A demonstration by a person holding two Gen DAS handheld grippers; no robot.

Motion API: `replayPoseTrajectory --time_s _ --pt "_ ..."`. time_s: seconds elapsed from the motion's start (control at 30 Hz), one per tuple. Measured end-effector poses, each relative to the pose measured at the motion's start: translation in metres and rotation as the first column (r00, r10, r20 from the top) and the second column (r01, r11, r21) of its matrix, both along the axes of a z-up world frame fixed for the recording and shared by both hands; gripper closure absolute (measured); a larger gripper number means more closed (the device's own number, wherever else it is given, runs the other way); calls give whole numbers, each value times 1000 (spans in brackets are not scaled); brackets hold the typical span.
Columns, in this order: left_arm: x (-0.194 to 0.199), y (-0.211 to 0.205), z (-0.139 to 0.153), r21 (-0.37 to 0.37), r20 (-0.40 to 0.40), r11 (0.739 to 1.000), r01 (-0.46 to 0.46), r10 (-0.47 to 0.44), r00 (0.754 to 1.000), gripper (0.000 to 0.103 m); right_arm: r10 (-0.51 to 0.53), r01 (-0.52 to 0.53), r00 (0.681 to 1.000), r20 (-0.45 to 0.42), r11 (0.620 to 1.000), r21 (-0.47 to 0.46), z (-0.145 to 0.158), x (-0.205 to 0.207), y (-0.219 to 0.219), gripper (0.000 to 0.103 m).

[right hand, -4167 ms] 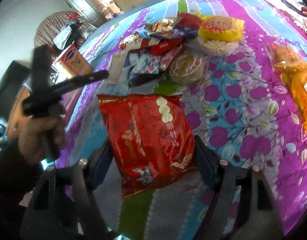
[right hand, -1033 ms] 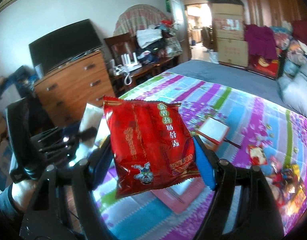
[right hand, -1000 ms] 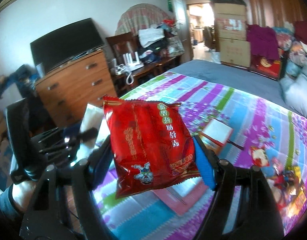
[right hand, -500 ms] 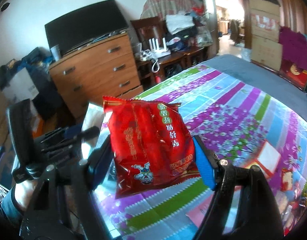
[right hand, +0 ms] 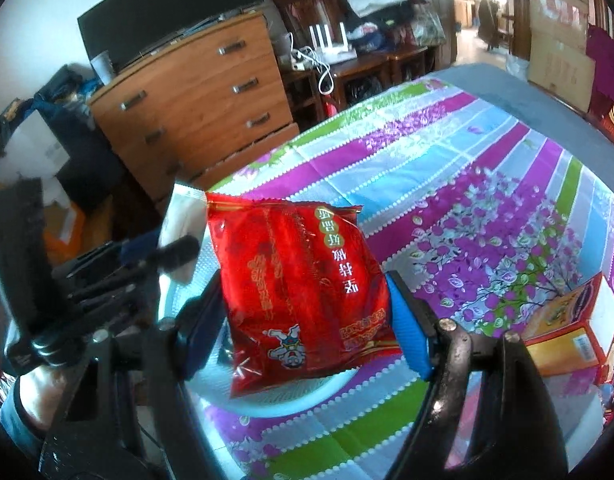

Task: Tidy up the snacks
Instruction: 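Carry the red packet and beige paper packet over the light-blue basket, then open both grippers to drop the packets into the basket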

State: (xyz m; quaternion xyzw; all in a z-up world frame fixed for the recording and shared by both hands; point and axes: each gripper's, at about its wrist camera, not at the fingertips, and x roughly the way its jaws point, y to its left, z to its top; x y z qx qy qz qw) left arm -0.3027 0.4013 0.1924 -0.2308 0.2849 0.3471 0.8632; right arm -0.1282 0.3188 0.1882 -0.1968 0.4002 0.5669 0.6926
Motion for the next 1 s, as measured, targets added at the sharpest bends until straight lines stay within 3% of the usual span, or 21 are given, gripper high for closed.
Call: replayPoseTrajectory --time_s 0.43,0.8,0.87,0.93,1.0 --pt "14 17 -35 -57 -71 998 6 -10 997 67 -9 8 1000 -15 998 -68 -30 3 19 27" --pt "17 20 -36 -59 -77 998 1 -5 997 65 -5 4 1000 -16 996 -86 -37 2 25 26" --pt "17 21 -36 -57 -80 998 -9 5 997 61 -4 2 1000 -21 996 -88 -37 2 25 26" --pt "16 21 -36 -52 -81 999 -17 13 997 47 -2 0 1000 -22 996 -91 -37 2 26 25" --pt "15 21 -35 -45 -83 999 -24 20 996 42 -1 -2 1000 -31 996 -94 -38 1 26 25"
